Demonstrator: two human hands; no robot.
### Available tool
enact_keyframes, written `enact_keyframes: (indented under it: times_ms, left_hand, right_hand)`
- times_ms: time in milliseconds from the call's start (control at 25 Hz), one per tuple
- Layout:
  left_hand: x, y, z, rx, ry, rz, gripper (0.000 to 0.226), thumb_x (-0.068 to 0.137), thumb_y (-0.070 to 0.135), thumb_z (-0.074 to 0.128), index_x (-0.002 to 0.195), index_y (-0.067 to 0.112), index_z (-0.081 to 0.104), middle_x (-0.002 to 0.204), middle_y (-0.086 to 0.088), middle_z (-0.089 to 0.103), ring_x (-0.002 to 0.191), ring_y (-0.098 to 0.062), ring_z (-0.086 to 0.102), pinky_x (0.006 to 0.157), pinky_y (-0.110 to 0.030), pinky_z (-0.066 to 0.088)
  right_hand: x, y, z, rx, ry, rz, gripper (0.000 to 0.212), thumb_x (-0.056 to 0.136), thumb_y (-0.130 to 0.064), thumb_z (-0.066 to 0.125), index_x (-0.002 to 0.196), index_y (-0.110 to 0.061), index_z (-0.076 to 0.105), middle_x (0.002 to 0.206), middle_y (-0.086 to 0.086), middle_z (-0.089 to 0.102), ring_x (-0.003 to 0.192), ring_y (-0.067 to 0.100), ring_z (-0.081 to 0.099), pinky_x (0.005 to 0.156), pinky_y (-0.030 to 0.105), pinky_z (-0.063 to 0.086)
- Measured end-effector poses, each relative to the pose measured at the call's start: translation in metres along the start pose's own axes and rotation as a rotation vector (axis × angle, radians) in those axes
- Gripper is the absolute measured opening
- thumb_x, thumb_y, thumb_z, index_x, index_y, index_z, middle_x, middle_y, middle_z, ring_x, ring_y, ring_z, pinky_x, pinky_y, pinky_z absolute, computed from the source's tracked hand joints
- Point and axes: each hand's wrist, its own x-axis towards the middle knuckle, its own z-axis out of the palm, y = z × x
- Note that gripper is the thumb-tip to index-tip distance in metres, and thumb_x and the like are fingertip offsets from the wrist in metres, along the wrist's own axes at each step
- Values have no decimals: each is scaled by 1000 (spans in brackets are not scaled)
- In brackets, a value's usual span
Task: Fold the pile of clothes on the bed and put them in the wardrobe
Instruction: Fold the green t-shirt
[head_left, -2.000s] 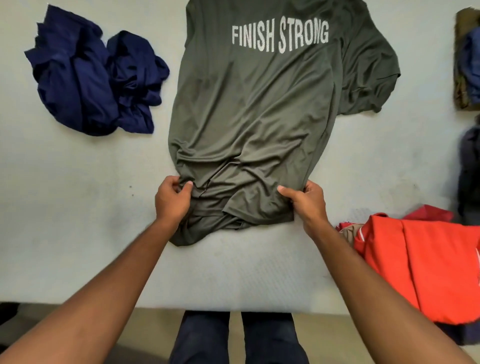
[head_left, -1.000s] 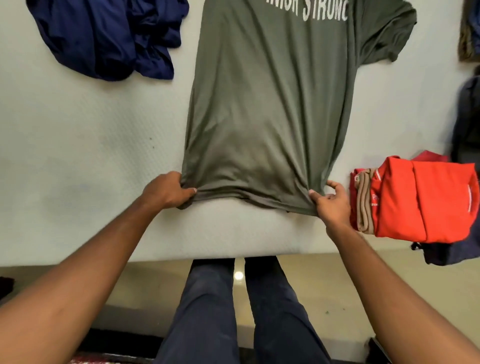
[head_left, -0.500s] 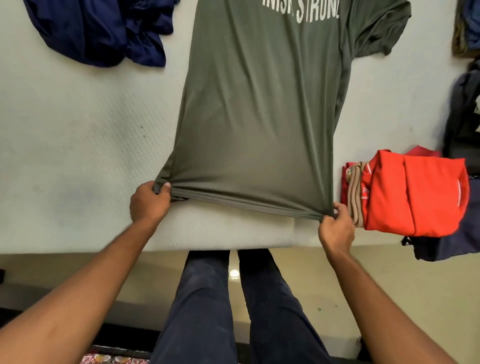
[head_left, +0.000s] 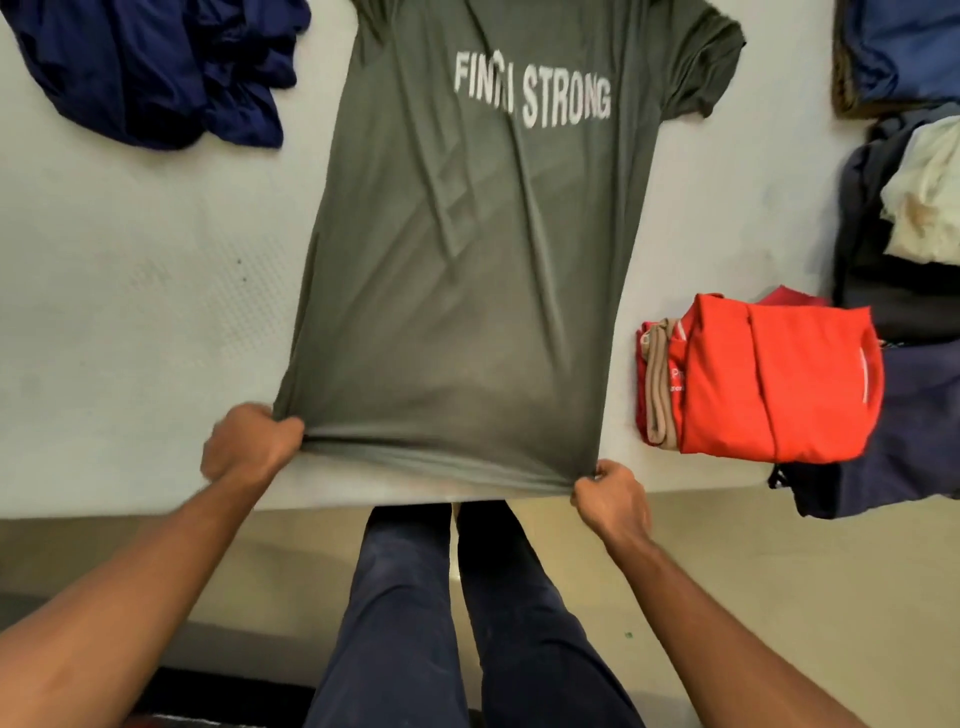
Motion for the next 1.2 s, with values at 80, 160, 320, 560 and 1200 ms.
enact_keyframes:
  times_ms: [80, 160, 320, 560, 1200]
  left_hand:
    - [-8, -5, 10, 65, 52, -43, 39, 75, 22, 72, 110, 9, 62, 121, -23, 59, 112, -44, 55, 91, -50, 47]
    - [-10, 12, 19, -48, 190, 66, 53, 70, 8, 72, 120, 7, 53, 129, -24, 49, 119, -46, 46, 95, -56, 43]
    - [-10, 103, 19, -273, 193, 556, 36, 74, 0, 69, 108, 9, 62, 108, -18, 59, 97, -37, 57, 91, -49, 48]
    - [-20, 306, 7, -312, -146, 934, 22, 82, 3, 64, 99, 17, 67, 91, -7, 69, 81, -20, 60, 85, -36, 50]
    - [-41, 587, 34, 36, -16, 1245, 45, 87, 20, 61, 131, 22, 59, 112, -3, 64, 101, -23, 61, 93, -35, 49]
  right_hand:
    - [1, 5, -4, -111, -90, -11, 21, 80, -24, 61, 100, -21, 70, 102, 8, 75, 100, 34, 68, 83, 36, 56]
    - [7, -5, -15, -232, -30, -55, 24, 82, -38, 64, 102, -25, 68, 107, 6, 73, 105, 33, 67, 83, 33, 52]
    - [30, -75, -60, 18, 57, -148, 20, 83, -48, 69, 91, -29, 69, 93, -1, 74, 93, 26, 68, 76, 29, 44]
    - [125, -198, -179, 651, 157, -451, 25, 74, -44, 71, 96, -31, 72, 88, -2, 75, 81, 16, 69, 82, 36, 55]
    - [275, -178, -301, 1826, 165, -115, 7, 76, -10, 67, 72, -13, 63, 79, 11, 62, 79, 26, 60, 65, 35, 50]
